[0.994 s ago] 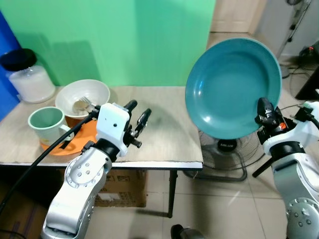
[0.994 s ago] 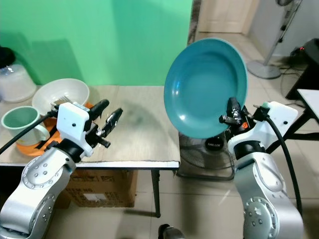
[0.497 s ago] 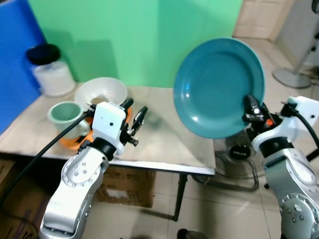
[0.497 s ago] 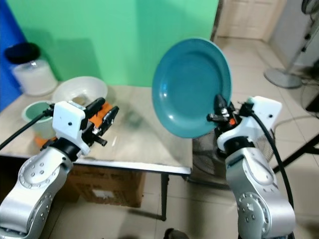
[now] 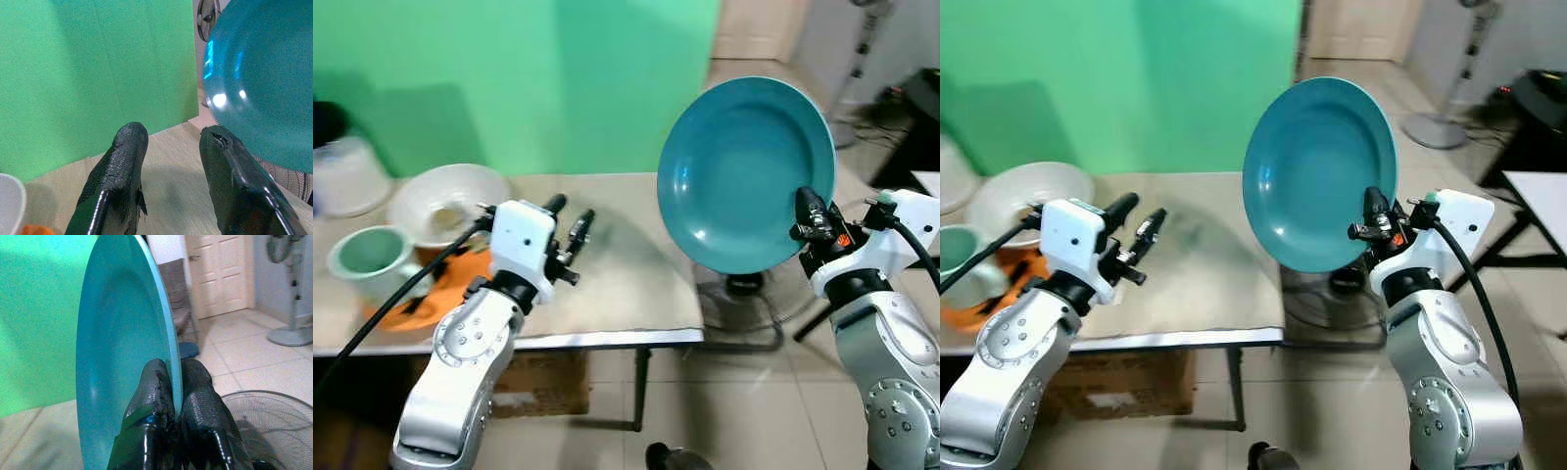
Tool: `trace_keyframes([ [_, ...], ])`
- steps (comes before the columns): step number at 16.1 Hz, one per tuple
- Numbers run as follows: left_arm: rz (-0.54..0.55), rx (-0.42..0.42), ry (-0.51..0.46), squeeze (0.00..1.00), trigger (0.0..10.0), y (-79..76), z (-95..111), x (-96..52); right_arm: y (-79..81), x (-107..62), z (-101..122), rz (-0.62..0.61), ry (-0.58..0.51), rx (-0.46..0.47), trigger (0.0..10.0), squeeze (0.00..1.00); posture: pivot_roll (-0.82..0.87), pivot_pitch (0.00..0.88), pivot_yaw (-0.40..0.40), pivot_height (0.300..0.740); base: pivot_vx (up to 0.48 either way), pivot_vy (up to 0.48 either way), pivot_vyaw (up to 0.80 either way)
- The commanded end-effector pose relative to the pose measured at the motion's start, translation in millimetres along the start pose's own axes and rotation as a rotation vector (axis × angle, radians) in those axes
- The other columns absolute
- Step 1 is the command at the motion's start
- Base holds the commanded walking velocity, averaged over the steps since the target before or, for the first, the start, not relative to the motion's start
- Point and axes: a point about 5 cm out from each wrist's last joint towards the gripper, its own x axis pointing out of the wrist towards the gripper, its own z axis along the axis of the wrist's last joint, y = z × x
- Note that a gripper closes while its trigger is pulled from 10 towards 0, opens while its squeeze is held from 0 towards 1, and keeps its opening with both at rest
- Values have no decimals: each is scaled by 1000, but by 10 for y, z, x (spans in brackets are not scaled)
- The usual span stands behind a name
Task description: Setting the table
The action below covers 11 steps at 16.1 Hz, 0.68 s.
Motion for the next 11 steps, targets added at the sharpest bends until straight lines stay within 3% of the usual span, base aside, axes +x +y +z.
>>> trace_keyframes([
  [1, 18, 4, -1, 0, 10000, 25, 10, 22, 2, 10, 29, 2, -6, -7, 10000, 0, 87, 0, 11, 740, 0, 0, -800],
  [4, 47, -11, -4, 0, 10000, 73, 23, 35, 22, 13, 21, 6, 1, -15, 10000, 0, 86, 0, 12, 740, 0, -225, -800],
  [11, 65, -32, 6, 0, 10000, 91, 6, 37, 52, 10, -6, 27, 29, -24, 10000, 0, 86, 0, 5, 740, 0, -40, 0],
])
